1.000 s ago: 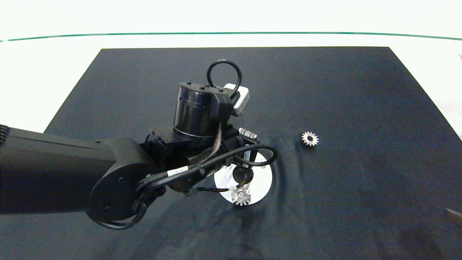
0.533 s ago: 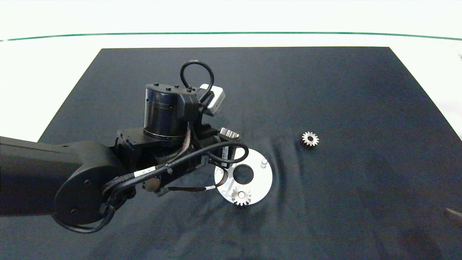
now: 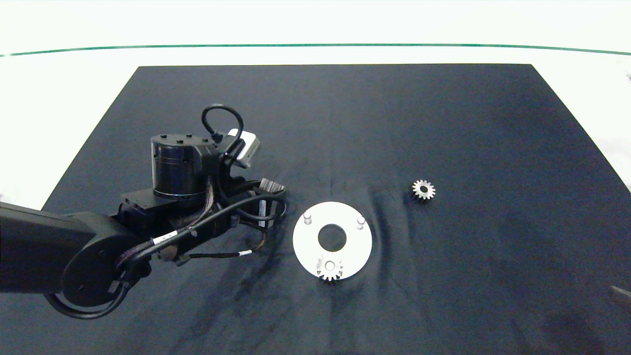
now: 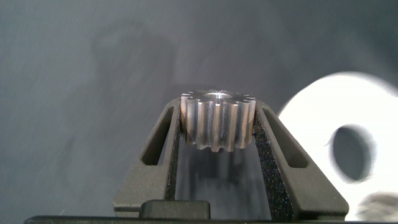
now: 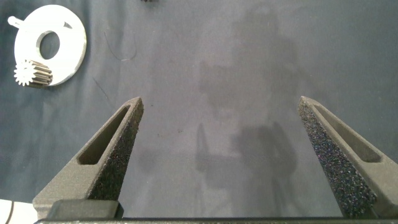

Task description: Install three planetary gears onto the carrier pins

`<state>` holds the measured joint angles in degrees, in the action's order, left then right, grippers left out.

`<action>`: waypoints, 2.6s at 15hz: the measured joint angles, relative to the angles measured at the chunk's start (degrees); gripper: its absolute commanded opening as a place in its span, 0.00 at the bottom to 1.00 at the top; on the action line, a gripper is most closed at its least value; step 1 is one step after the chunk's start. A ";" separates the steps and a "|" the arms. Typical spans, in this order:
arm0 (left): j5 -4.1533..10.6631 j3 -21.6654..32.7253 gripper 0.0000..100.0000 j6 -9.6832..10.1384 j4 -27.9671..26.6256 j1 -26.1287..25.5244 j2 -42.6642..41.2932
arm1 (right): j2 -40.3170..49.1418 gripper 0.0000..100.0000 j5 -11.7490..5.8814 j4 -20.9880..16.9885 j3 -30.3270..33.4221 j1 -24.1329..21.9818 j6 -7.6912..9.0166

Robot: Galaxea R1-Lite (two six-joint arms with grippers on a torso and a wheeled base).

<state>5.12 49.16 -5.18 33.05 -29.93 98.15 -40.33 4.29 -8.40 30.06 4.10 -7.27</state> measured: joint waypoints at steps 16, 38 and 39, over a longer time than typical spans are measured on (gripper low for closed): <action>0.44 -5.16 0.22 -11.98 -3.21 1.93 -0.27 | 0.06 1.00 0.04 0.02 0.44 0.11 0.02; 6.91 5.02 0.22 -3.74 -19.10 -14.20 -5.84 | 0.01 1.00 0.06 0.02 0.22 0.11 -0.01; 7.01 5.33 0.22 -3.83 -18.94 -14.58 -5.38 | 0.00 1.00 0.06 0.00 0.22 0.11 -0.01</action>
<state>12.13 54.49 -9.01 14.10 -44.51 92.77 -40.33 4.35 -8.40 30.28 4.21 -7.28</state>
